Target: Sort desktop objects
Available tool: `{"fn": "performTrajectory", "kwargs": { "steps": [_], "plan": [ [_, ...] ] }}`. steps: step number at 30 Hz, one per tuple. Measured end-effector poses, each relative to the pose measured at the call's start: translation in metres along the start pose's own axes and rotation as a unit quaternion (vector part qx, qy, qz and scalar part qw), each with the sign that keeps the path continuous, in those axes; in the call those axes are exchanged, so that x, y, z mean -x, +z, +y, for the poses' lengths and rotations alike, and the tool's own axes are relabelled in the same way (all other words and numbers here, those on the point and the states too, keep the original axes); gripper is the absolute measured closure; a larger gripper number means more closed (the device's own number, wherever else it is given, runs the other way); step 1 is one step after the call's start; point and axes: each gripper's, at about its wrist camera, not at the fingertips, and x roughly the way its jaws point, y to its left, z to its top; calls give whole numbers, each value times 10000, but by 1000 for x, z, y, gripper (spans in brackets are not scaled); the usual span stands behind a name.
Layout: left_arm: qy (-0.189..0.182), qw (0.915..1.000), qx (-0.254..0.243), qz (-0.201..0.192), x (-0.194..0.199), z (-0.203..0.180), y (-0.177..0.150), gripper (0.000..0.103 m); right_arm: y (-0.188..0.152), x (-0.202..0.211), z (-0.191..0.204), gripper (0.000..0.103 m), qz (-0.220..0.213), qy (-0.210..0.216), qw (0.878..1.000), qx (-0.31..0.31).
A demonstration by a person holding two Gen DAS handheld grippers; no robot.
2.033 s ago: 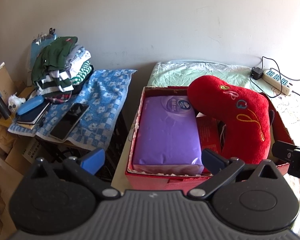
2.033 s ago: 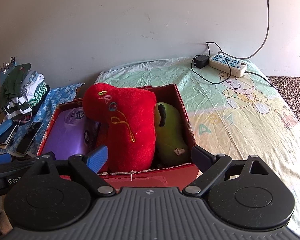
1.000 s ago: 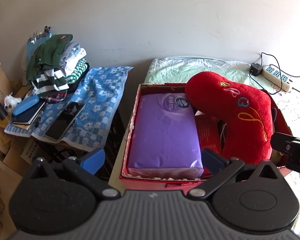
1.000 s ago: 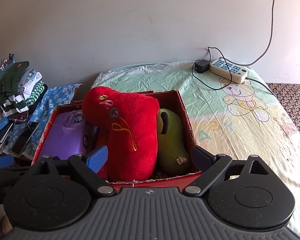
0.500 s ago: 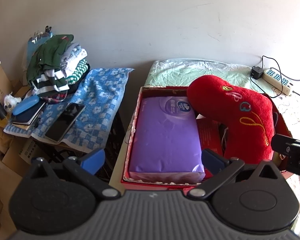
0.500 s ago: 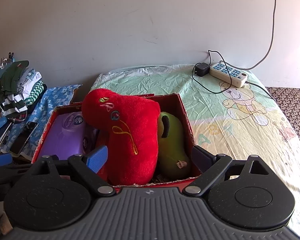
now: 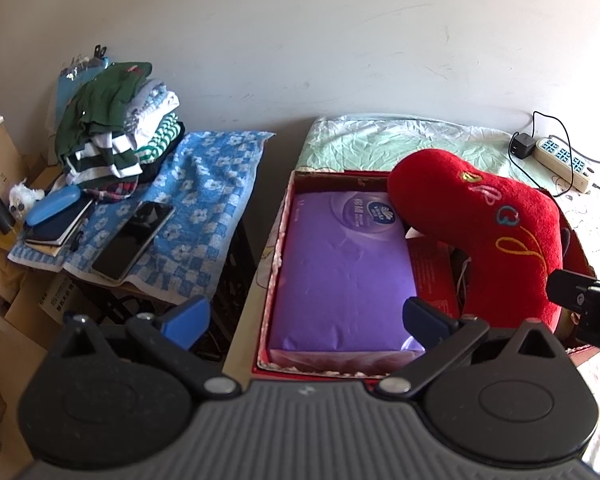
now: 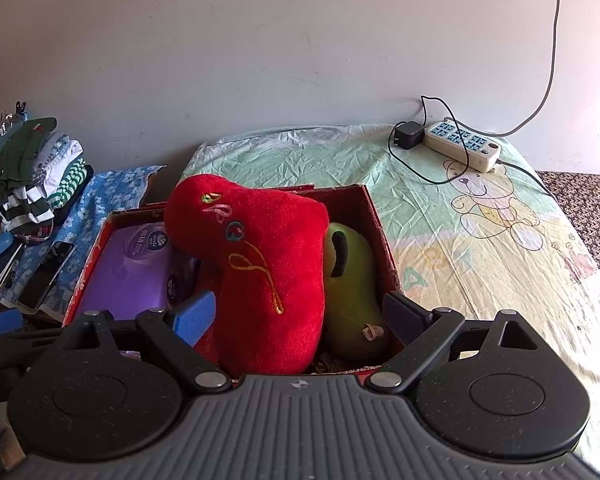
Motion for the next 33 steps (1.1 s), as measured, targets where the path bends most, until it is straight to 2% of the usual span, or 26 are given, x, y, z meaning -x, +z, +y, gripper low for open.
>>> {"fn": "performTrajectory", "kwargs": {
  "steps": [33],
  "plan": [
    [39,10000,35,2,2,3,-1,0,0,1,5,10,-27,32,10000,5]
  ]
}}
